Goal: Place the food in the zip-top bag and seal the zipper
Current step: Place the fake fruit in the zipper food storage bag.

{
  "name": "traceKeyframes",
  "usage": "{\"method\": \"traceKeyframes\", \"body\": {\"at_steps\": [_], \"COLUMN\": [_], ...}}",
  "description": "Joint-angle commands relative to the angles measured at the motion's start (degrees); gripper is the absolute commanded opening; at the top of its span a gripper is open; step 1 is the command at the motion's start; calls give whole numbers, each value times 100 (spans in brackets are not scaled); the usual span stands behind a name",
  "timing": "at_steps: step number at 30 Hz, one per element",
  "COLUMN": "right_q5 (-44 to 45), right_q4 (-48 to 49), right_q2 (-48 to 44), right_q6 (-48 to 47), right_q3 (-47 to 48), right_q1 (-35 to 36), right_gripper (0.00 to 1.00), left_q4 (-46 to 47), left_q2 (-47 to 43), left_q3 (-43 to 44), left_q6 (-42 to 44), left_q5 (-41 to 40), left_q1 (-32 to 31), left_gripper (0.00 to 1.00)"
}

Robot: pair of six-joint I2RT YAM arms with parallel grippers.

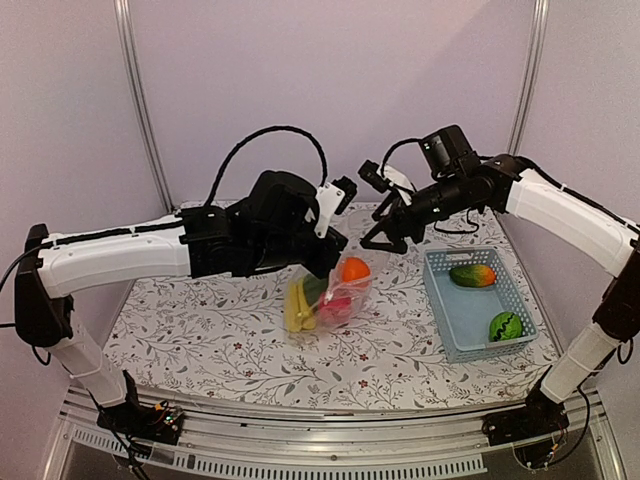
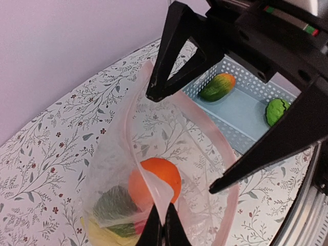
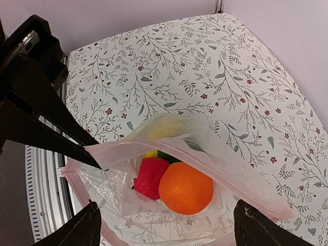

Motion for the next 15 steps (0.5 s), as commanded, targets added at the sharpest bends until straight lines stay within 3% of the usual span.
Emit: {"method": "traceKeyframes", "body": {"at_steps": [1,8,15], "right_q5": [-93,-331,536], "right_q4": [-282,-680,-441], "right_q2": [-167,-694,-977], "right_q6": [-218,-1440,-2203], "right_q3": [149,-343,-819], "right_q1": [39,277,975], "right_gripper": [87,73,69], "left_q4": [160,-12,-361], "left_q2": [-221,-369,-421], "left_q3": [-113,-92,17], "left_q6": [25,182,321], "left_q5": [-31,-150,103], "left_q1": [-63,-52,-50], "left_gripper": [0,0,0]}}
